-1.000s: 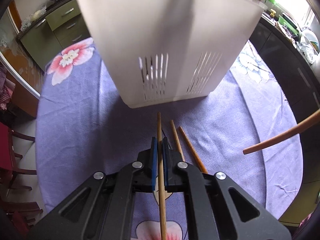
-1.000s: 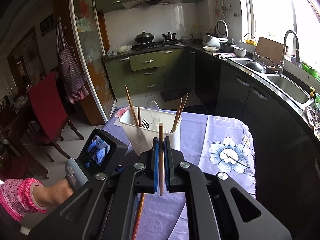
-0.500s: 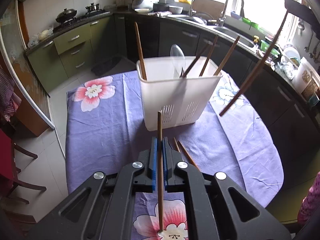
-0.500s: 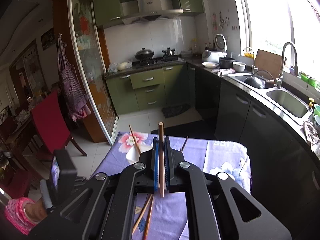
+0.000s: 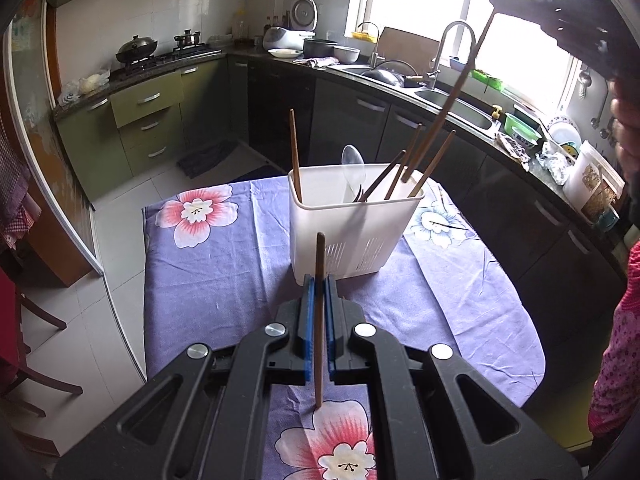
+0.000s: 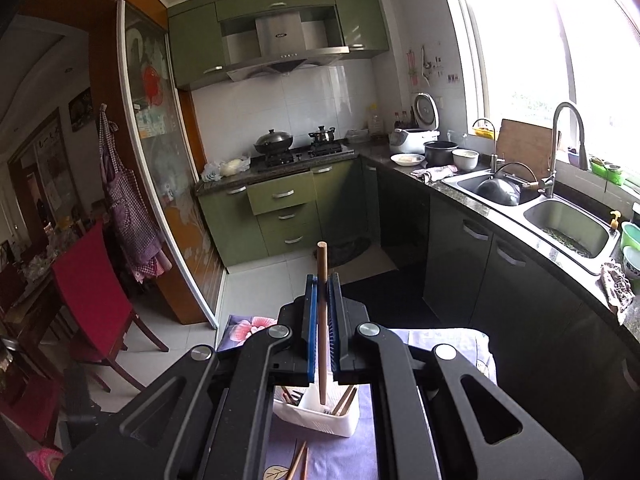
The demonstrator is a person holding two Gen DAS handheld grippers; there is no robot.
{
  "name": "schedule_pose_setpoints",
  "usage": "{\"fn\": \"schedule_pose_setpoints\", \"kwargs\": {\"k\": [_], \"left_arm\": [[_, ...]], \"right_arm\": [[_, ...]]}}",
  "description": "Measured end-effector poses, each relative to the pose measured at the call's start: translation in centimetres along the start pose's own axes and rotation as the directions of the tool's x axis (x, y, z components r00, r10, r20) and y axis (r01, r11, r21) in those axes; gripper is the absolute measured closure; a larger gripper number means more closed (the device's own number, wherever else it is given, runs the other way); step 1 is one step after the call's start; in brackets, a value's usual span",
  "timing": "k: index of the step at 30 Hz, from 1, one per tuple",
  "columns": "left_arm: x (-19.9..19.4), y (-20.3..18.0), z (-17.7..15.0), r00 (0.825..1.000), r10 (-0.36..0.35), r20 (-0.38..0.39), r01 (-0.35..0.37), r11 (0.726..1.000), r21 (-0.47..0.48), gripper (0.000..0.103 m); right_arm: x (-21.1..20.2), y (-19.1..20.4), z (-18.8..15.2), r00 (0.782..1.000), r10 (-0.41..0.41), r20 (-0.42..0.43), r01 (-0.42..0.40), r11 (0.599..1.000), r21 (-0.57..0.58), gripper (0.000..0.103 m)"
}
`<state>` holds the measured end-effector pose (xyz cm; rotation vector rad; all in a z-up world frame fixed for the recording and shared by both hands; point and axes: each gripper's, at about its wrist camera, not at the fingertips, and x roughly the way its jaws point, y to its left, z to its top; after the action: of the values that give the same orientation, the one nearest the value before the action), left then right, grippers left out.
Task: Organize utensils
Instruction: 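Drop both chopsticks into the white holder from above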
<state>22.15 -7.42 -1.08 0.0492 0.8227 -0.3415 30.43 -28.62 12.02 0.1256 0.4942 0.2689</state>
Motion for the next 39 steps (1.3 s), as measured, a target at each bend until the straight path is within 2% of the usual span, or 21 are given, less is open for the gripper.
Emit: {"fn": "schedule_pose_setpoints", "kwargs": {"k": [11,13,22,26,30,33,36,39], "left_arm": [[-1.1,-0.7,1.3,0.999,-0.022,0.034,0.021,1.000,0.016,0.098],[-1.2,-0.9,1.5,0.999,-0.025,0.039,0.025,1.000,0.017,0.098],[-2.3,-1.7,3.4,0.997,-0.033,0.067,0.031,0.999,0.023,0.098],[-3.7,-2.0,5.5,0.995,-0.035,0.098,0.034,0.999,0.016,0.098],[-5.8,-2.4,8.4,0.987,-0.012,0.159,0.009,1.000,0.020,0.098],[-7.2,-2.8,10.4,0.977,0.006,0.214,-0.010,1.000,0.019,0.098],[-8.3,-3.0,12.1,0.962,0.032,0.272,-0.036,0.999,0.010,0.098],[-8.1,-3.0,13.3,0.954,0.055,0.295,-0.056,0.998,-0.006,0.098]], "right_arm": [[5.8,-1.3,-4.0,0.990,-0.003,-0.138,0.001,1.000,-0.020,0.096],[6.1,-1.5,-4.6,0.990,0.001,-0.142,-0.004,1.000,-0.018,0.092],[2.3,-2.1,-7.4,0.993,0.068,-0.094,-0.069,0.998,-0.006,0.087],[0.2,-2.0,-10.4,0.992,0.095,-0.086,-0.097,0.995,-0.024,0.087],[-0.5,-2.1,-14.2,0.986,0.118,-0.120,-0.122,0.992,-0.026,0.087],[0.0,-2.7,-16.7,0.979,0.119,-0.164,-0.125,0.992,-0.022,0.080],[0.7,-3.6,-18.3,0.977,0.098,-0.189,-0.102,0.995,-0.015,0.080],[1.7,-4.2,-19.5,0.970,0.099,-0.223,-0.101,0.995,0.003,0.080]]}}
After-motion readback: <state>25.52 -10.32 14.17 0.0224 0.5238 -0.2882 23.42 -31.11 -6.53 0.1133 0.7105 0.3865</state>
